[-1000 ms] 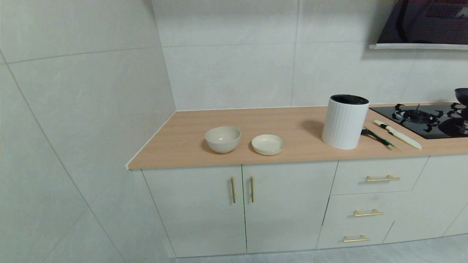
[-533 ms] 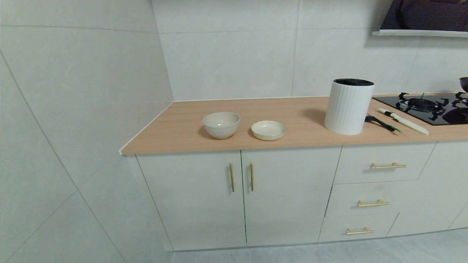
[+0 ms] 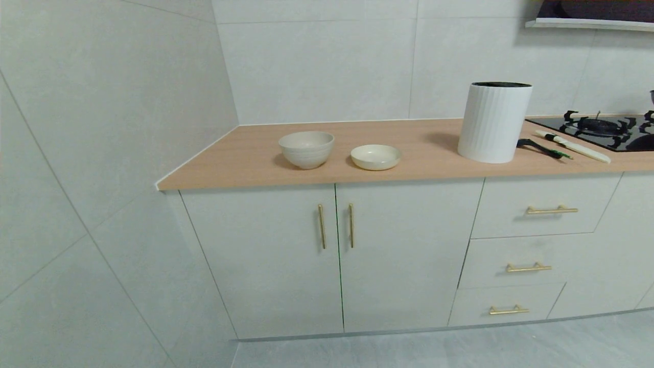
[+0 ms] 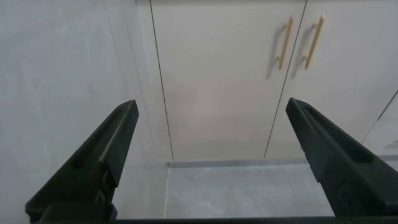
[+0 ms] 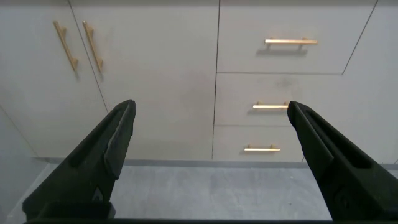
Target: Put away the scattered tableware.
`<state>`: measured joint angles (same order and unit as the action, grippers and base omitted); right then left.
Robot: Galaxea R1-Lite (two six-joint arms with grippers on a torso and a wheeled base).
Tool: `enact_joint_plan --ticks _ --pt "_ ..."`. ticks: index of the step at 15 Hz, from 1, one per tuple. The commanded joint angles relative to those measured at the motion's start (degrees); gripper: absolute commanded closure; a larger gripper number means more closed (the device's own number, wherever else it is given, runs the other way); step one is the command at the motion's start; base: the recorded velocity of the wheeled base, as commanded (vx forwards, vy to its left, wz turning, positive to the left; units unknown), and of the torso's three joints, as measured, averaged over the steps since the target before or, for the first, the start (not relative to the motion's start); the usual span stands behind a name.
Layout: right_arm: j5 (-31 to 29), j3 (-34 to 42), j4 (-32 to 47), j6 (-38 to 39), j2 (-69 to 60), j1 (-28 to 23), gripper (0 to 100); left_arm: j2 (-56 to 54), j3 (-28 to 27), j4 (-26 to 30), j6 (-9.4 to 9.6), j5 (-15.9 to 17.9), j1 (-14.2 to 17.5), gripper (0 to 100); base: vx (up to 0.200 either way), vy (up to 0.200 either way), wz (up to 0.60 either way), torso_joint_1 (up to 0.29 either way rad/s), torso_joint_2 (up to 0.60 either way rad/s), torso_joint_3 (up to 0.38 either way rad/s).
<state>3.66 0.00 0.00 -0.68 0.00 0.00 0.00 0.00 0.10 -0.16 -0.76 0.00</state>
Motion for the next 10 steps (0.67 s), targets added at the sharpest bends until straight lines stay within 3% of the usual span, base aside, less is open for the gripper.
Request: enact_joint_plan --ticks 1,10 --pt "0.03 0.00 0.00 -0.02 0.09 0.00 0 0.09 0.00 -0.01 -0.02 -0.04 0.00 0 0.000 0.000 0.00 -0.163 0.47 0.290" --pt "0.03 0.00 0.00 -0.02 0.09 0.00 0 0.09 0.00 -0.01 -0.02 -0.04 0.00 0 0.000 0.000 0.00 -0.116 0.42 0.296"
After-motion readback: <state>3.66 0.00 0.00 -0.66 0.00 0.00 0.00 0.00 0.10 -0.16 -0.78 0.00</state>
